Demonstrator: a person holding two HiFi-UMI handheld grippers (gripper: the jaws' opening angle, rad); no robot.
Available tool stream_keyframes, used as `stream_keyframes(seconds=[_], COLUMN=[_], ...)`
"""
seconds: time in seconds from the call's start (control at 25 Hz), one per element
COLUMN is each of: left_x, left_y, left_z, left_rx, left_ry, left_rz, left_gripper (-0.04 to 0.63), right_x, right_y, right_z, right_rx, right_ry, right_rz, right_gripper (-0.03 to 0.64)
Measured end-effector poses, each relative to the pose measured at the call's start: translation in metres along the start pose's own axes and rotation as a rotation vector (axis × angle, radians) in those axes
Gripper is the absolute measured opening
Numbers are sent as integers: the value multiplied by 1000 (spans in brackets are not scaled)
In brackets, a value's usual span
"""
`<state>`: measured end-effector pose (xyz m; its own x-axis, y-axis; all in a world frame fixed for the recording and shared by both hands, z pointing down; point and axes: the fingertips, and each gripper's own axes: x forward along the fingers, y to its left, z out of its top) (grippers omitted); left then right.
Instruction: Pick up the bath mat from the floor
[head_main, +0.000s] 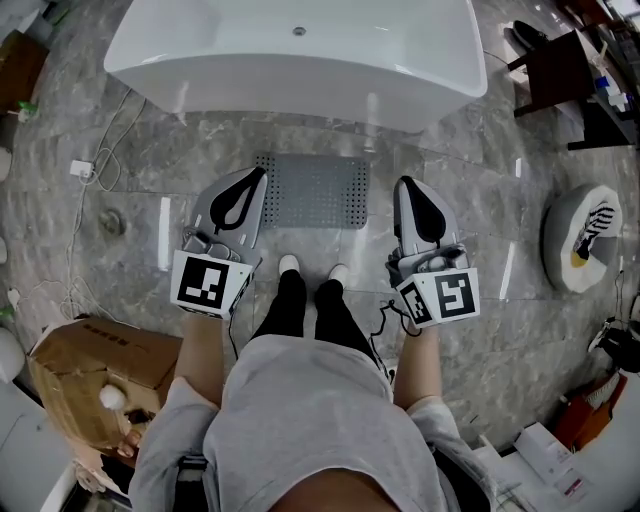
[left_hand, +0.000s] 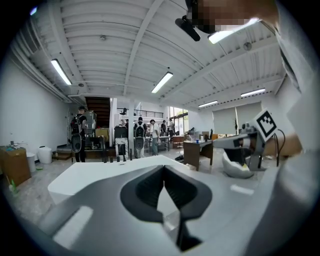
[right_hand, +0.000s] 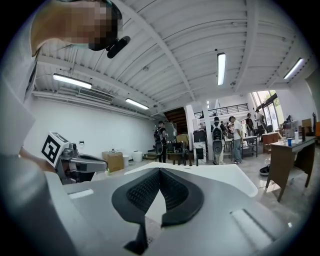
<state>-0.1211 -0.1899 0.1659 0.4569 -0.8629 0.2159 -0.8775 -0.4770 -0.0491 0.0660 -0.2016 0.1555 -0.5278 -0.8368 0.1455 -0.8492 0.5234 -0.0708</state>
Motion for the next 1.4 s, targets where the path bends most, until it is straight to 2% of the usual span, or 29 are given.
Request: stream_keyframes(seconds=[0.12, 0.4, 0.68, 0.84, 0.96, 1.24, 1.4], left_x=[11, 32, 48, 52, 60, 69, 71], left_y=[4, 2, 4, 2, 1, -7, -11], left_z=[-13, -49, -88, -130, -159, -241, -293], left_rx=[-2, -25, -25, -40, -47, -115, -94], left_ry=[6, 93, 88, 139, 123, 133, 151], left_rz=[10, 14, 27, 30, 28, 24, 32], left_gripper=[2, 1, 2, 2, 2, 2, 2], right_x=[9, 25, 36, 40, 45, 46, 44], right_y=[-10, -29, -42, -48, -53, -59, -60], right_z=[-14, -51, -97, -134, -167, -251, -302], right_rx=[7, 28, 39, 46, 44, 36, 45], right_ry=[14, 64, 94, 108, 124, 142, 148], right_rz=[-3, 5, 18, 14, 14, 23, 19], right_gripper=[-2, -2, 0, 5, 6, 13, 18])
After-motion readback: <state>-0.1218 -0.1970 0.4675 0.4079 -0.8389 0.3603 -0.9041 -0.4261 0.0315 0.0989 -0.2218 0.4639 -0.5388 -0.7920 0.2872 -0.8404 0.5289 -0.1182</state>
